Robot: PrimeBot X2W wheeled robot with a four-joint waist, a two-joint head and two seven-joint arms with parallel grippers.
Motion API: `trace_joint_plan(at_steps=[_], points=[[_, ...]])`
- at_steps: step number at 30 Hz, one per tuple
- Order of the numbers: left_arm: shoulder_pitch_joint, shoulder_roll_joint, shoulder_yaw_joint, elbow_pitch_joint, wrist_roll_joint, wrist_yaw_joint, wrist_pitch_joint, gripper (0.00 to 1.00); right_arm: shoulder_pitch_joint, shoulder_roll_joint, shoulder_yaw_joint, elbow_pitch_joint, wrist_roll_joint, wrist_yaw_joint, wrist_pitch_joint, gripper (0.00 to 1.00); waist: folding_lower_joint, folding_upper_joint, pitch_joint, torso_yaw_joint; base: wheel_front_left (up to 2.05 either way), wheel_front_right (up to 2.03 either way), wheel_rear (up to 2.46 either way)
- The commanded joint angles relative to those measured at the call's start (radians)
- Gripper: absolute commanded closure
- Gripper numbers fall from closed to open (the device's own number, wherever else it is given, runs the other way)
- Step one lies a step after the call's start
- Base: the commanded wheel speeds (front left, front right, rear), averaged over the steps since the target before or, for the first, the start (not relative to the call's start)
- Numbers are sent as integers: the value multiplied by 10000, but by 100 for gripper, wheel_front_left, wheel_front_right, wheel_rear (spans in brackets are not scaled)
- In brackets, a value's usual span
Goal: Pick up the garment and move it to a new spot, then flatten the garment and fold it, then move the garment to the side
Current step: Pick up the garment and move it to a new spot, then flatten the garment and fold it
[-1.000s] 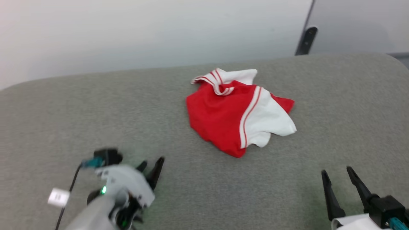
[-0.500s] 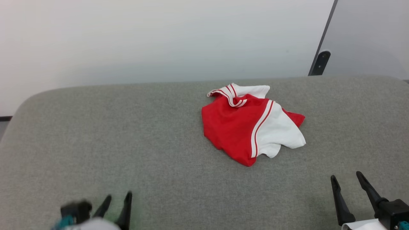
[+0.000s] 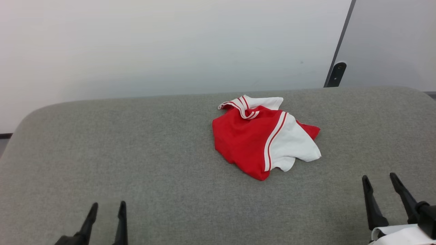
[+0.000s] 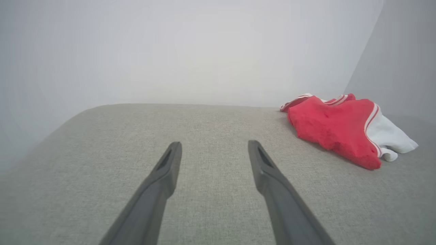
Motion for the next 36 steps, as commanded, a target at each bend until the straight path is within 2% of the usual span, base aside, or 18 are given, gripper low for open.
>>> trace_joint_plan(at_steps=[1, 5, 14, 27, 36], points=[[143, -31, 74, -90, 191, -58, 0, 0, -47, 2, -25, -39, 105, -14, 36, 0, 0, 0, -17, -21, 0, 0, 0], [467, -349, 451, -532, 893, -307, 0, 0, 86, -35, 4, -21, 238, -14, 128, 0, 0, 0, -36, -86, 0, 0, 0], [863, -1150, 1041, -737, 1583, -713, 0, 0, 254, 67, 196, 280, 285, -14, 41, 0, 0, 0, -35, -100, 0, 0, 0], [904, -1639, 1471, -551, 2134, -1170, -1, 0, 133, 71, 308, 360, 258, -14, 61, 0, 0, 0, -69, -49, 0, 0, 0], [966, -1876, 1607, -477, 2373, -1320, -1, 0, 99, 105, 384, 413, 280, -14, 82, 0, 0, 0, -55, -41, 0, 0, 0]])
